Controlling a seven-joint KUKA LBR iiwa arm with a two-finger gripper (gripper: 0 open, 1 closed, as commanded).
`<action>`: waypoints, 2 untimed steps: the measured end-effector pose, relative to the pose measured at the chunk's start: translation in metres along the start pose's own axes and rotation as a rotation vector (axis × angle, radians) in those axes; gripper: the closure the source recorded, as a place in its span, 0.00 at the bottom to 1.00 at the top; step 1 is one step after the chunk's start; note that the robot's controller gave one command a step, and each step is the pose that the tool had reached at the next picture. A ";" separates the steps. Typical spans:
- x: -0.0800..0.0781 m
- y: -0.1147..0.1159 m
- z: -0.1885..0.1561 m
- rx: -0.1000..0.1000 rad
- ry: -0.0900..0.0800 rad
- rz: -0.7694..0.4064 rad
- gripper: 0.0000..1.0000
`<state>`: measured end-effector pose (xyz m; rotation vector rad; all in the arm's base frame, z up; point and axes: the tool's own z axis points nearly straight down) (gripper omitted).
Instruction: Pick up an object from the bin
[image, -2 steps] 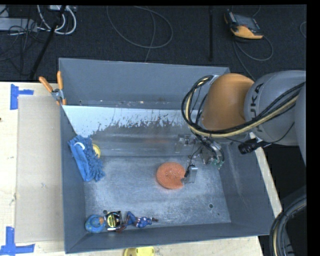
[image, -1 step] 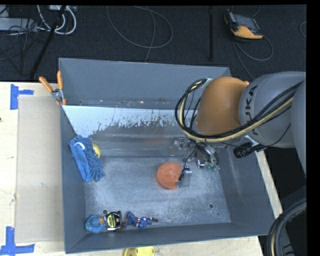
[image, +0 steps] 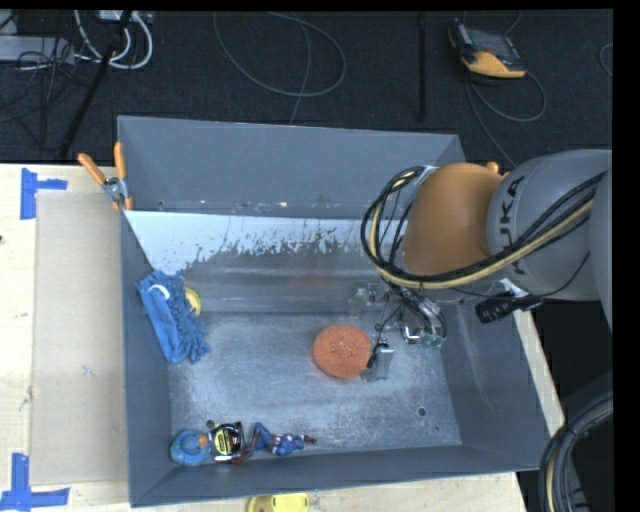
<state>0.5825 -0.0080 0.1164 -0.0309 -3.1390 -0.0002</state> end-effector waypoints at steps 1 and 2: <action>-0.001 0.004 0.041 -0.001 -0.002 0.061 0.00; -0.001 0.007 0.055 -0.001 -0.010 0.056 1.00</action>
Offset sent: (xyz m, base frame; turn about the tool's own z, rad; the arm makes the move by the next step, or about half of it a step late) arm -0.0048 0.0086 -0.0464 0.0372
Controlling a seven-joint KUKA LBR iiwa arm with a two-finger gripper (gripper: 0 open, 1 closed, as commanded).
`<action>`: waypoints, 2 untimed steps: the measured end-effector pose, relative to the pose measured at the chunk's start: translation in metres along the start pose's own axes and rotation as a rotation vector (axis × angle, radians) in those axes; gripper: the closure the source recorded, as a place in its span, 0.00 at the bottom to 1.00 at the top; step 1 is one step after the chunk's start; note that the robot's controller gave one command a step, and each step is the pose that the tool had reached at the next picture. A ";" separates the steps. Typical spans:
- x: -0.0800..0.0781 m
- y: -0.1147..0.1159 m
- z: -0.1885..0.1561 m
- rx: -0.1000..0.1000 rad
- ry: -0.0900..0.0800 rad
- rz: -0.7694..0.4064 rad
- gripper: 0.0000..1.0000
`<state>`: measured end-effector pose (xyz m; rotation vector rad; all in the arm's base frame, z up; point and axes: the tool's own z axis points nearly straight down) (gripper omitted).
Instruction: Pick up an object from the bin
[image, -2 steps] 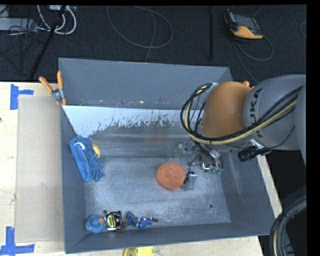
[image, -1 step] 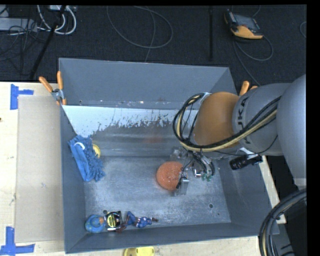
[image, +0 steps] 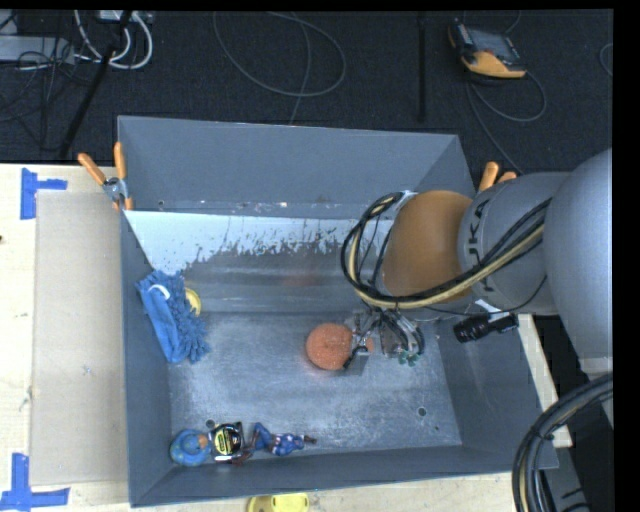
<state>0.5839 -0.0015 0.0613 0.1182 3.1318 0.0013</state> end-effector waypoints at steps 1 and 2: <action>0.001 0.000 -0.001 0.000 0.000 -0.002 1.00; 0.002 0.000 -0.003 0.000 0.004 -0.002 1.00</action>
Offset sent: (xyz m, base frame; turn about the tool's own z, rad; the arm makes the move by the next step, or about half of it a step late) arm -0.0001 0.0000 0.0261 0.0000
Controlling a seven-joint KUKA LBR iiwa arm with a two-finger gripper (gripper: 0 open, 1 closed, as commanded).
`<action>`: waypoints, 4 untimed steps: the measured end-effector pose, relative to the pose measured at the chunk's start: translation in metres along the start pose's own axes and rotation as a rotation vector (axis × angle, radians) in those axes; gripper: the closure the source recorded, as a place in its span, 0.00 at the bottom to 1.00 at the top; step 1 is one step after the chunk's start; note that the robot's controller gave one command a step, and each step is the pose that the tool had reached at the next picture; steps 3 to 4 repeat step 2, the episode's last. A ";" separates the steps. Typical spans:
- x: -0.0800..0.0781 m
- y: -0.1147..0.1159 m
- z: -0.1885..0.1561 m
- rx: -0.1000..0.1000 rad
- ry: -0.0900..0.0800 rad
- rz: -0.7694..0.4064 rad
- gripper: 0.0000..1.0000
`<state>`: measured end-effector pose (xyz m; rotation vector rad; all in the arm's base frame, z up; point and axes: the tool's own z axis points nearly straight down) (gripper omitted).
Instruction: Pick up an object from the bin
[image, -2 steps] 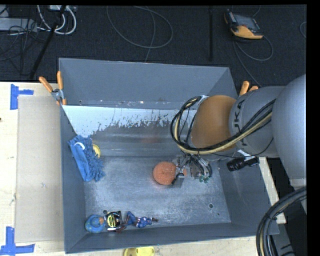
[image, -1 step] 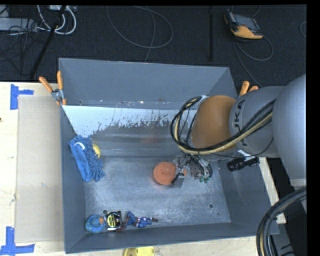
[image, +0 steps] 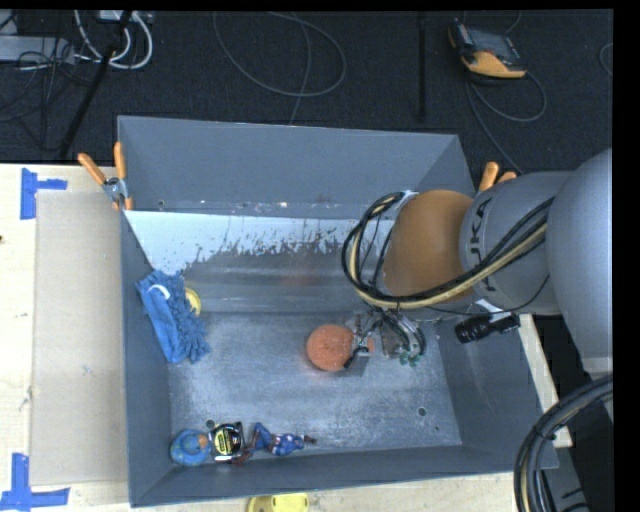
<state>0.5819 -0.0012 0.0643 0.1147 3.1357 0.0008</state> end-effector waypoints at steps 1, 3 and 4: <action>0.003 0.000 -0.011 0.000 0.010 0.000 1.00; 0.003 0.000 -0.033 0.001 0.011 0.000 1.00; 0.003 0.000 -0.033 0.001 0.011 0.000 1.00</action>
Offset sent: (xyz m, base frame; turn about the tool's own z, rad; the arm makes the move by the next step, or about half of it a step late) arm 0.0000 0.0000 0.0060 0.0000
